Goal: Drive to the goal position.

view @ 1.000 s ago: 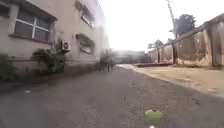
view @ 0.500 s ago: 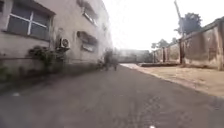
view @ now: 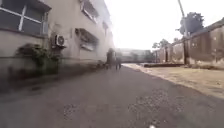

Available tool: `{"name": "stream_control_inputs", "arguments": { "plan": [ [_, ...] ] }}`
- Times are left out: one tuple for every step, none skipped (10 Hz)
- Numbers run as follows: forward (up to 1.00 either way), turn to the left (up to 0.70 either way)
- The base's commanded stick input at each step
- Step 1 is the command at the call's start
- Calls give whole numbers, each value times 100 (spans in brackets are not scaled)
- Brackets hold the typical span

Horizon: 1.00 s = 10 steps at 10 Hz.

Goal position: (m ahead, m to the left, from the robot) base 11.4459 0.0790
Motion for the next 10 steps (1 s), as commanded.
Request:
{"name": "stream_control_inputs", "arguments": {
  "plan": [
    [100, 0],
    [100, 0],
    [100, 0],
    [100, -4],
    [100, -23],
    [100, -27],
    [100, 0],
    [100, 0],
    [100, 0],
    [100, 0]
  ]
}}
